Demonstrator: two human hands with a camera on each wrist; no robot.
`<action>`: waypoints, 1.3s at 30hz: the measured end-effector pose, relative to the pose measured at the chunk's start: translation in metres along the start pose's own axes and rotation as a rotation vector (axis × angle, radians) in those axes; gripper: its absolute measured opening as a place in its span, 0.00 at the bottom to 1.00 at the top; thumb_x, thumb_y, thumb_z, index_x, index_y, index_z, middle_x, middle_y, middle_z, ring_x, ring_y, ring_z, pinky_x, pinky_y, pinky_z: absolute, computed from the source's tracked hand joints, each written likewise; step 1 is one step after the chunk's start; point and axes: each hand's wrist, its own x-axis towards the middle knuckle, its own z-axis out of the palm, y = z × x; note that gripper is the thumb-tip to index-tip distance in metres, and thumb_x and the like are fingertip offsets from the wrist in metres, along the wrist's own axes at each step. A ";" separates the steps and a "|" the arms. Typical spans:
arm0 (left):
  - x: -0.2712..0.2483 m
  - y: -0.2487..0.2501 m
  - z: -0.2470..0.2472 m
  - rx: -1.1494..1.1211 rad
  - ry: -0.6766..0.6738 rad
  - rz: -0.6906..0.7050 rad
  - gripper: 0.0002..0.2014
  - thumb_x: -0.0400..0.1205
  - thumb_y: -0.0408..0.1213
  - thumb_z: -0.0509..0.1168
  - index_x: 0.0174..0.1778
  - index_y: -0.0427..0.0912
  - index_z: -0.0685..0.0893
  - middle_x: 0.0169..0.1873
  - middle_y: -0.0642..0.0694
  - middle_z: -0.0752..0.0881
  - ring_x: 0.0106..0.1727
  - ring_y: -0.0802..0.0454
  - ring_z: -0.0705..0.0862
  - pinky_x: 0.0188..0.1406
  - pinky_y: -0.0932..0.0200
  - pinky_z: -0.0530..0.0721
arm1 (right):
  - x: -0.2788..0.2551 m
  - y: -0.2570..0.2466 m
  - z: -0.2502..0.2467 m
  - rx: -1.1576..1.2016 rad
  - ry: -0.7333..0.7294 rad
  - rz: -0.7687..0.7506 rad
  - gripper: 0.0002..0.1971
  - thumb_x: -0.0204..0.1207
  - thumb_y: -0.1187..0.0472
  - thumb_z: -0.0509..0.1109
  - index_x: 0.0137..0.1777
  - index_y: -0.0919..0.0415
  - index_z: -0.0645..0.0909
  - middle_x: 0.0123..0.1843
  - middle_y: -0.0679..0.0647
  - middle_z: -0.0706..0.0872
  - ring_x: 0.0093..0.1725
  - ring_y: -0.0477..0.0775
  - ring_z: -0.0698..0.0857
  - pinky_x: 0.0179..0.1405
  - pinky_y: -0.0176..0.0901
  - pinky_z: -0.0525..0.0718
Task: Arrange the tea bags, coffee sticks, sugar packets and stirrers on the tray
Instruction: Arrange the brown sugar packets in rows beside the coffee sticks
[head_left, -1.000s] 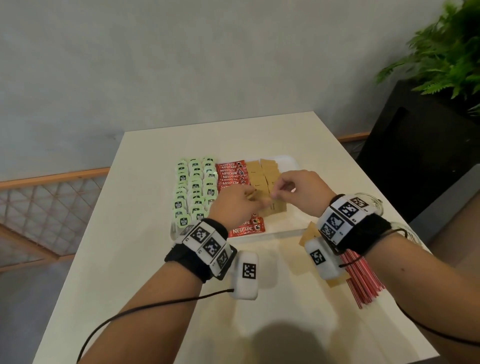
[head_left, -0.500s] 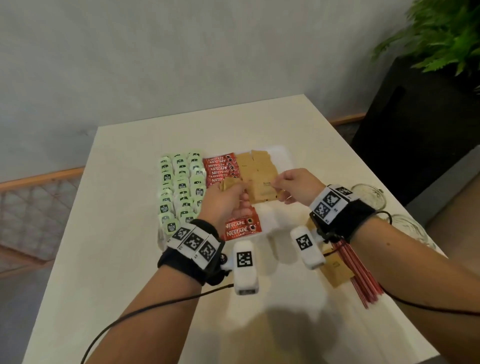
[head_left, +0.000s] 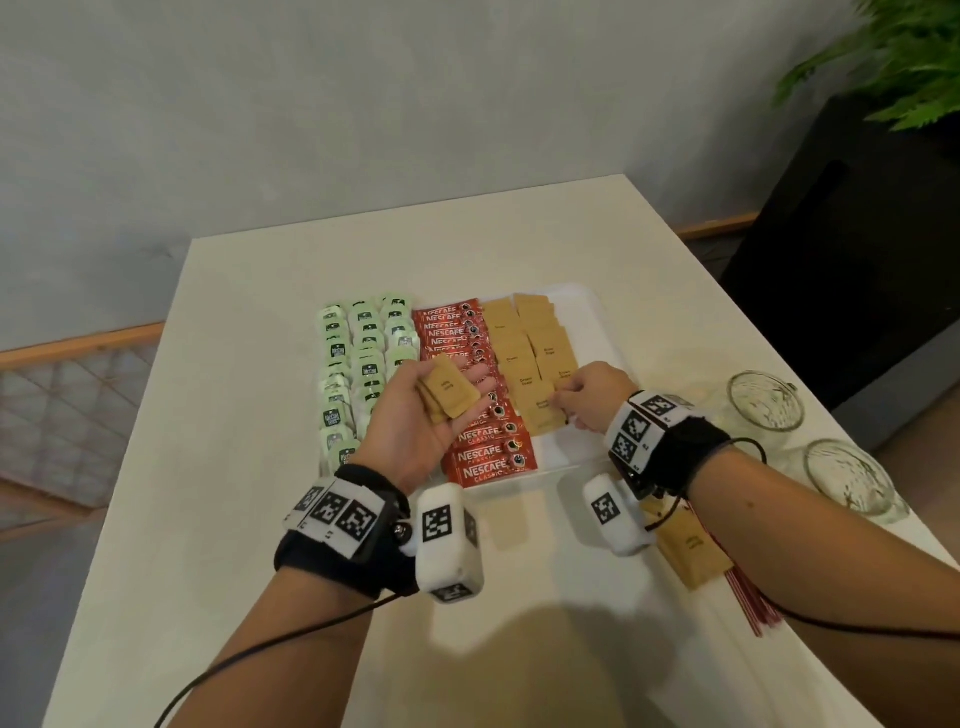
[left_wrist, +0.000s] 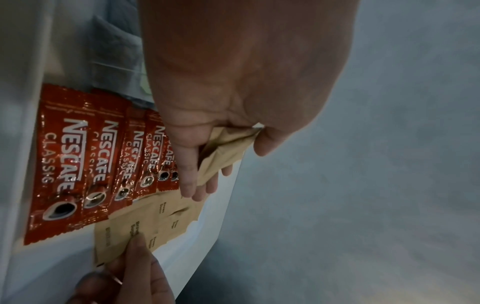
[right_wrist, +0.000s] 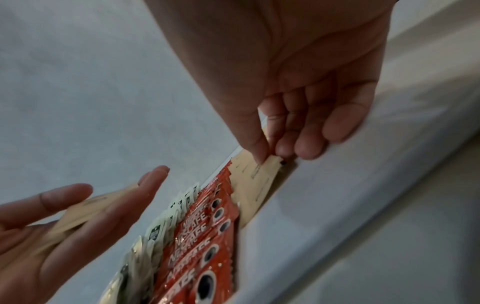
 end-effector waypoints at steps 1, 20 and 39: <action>-0.001 -0.001 0.000 -0.001 -0.010 -0.013 0.21 0.89 0.39 0.52 0.71 0.29 0.76 0.61 0.29 0.86 0.64 0.34 0.86 0.61 0.44 0.86 | 0.000 0.000 0.000 -0.003 0.008 0.000 0.10 0.79 0.55 0.71 0.47 0.62 0.86 0.46 0.56 0.89 0.42 0.53 0.84 0.43 0.43 0.84; -0.020 -0.034 0.033 0.368 0.008 0.247 0.11 0.87 0.35 0.63 0.63 0.40 0.85 0.54 0.42 0.91 0.56 0.45 0.90 0.50 0.54 0.90 | -0.060 -0.023 -0.010 0.349 -0.063 -0.273 0.15 0.69 0.51 0.80 0.38 0.58 0.79 0.33 0.50 0.84 0.31 0.45 0.83 0.32 0.35 0.81; -0.047 -0.018 0.029 1.170 -0.037 0.502 0.06 0.79 0.43 0.74 0.44 0.44 0.89 0.31 0.57 0.84 0.30 0.60 0.78 0.36 0.58 0.81 | -0.075 -0.013 -0.037 0.237 -0.087 -0.441 0.01 0.70 0.67 0.76 0.41 0.63 0.89 0.28 0.46 0.85 0.28 0.38 0.80 0.31 0.27 0.77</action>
